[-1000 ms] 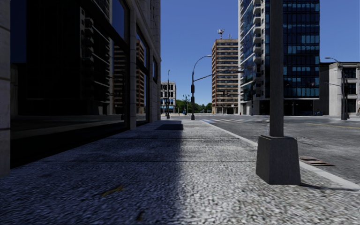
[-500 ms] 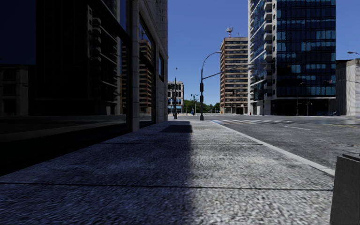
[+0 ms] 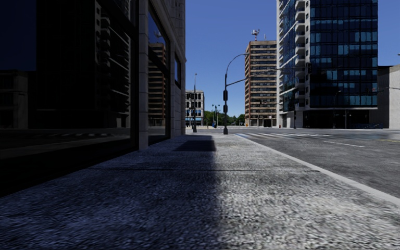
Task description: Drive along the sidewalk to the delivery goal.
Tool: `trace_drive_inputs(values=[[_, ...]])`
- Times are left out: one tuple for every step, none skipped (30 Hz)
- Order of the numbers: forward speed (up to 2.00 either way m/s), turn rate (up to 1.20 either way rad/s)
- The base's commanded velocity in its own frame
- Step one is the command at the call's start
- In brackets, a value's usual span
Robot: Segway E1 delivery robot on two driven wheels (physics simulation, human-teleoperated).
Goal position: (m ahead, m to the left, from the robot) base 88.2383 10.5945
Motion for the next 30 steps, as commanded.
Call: trace_drive_inputs(values=[[2.0, 0.0], [2.0, 0.0], [2.0, 0.0], [2.0, 0.0], [2.0, 0.0], [2.0, 0.0], [2.0, 0.0], [2.0, 0.0], [2.0, 0.0], [2.0, 0.0], [2.0, 0.0], [2.0, 0.0], [2.0, 0.0], [2.0, 0.0], [2.0, 0.0], [2.0, 0.0], [2.0, 0.0], [2.0, 0.0], [2.0, 0.0], [2.0, 0.0], [2.0, 0.0], [2.0, 0.0], [2.0, 0.0], [2.0, 0.0], [2.0, 0.0], [2.0, 0.0], [2.0, 0.0], [2.0, 0.0], [2.0, 0.0], [2.0, 0.0]])
